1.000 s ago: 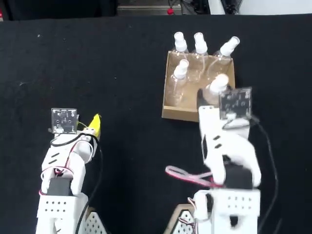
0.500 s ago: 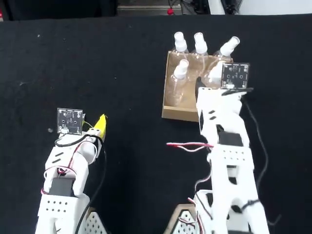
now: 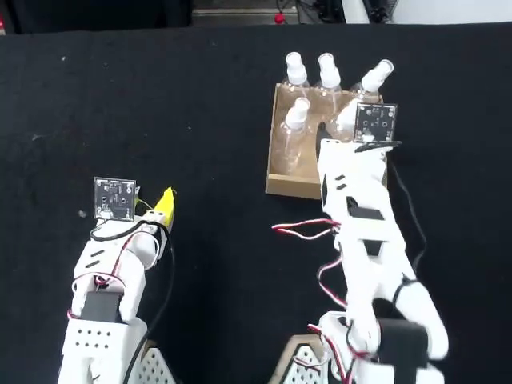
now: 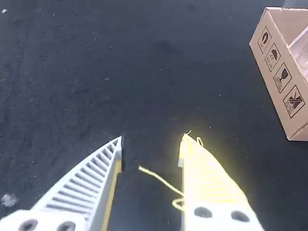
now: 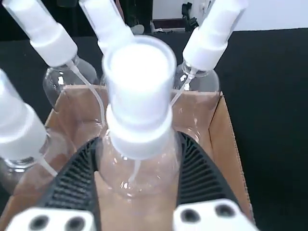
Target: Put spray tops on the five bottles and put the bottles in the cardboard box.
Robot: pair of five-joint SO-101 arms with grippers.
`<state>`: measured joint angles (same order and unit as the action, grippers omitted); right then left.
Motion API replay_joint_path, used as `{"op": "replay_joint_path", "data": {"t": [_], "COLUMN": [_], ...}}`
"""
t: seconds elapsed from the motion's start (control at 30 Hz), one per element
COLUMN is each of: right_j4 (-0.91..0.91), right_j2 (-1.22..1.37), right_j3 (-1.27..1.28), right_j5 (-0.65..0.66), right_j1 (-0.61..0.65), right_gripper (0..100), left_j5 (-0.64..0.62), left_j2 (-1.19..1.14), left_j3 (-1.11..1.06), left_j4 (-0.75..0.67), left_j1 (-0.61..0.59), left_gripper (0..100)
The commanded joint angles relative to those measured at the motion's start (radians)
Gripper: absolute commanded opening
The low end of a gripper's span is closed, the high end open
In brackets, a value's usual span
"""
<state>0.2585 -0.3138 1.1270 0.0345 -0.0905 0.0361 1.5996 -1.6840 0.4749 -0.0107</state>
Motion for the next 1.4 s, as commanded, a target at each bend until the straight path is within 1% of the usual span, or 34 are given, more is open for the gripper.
{"op": "replay_joint_path", "data": {"t": [0.0,0.2,0.5,0.77,0.8,0.9,0.97,1.37], "right_j4": [0.083,0.132,0.13,0.129,0.129,0.129,0.129,0.129], "right_j2": [0.036,0.108,0.17,0.173,0.173,0.173,0.173,0.173], "right_j3": [-0.065,-0.065,-0.093,-0.091,-0.091,-0.093,-0.093,-0.091], "right_j5": [-0.005,-0.002,-0.002,0.0,0.011,0.12,0.161,0.16], "right_j1": [0.015,0.061,0.054,0.052,0.051,0.035,0.021,0.005], "right_gripper": [1.1,1.1,1.1,1.2,1.2,1.2,1.2,1.2], "left_j5": [-0.005,-0.002,-0.002,-0.002,-0.002,-0.002,-0.002,-0.002], "left_j2": [0.011,0.009,0.009,0.009,0.009,0.009,0.009,0.009], "left_j3": [-0.022,-0.022,-0.022,-0.022,-0.022,-0.022,-0.022,-0.024], "left_j4": [-0.003,-0.002,-0.002,-0.002,-0.002,-0.002,-0.002,-0.002], "left_j1": [0.013,0.031,0.031,0.031,0.031,0.031,0.031,0.033], "left_gripper": [19,19,19,19,19,19,19,19]}}
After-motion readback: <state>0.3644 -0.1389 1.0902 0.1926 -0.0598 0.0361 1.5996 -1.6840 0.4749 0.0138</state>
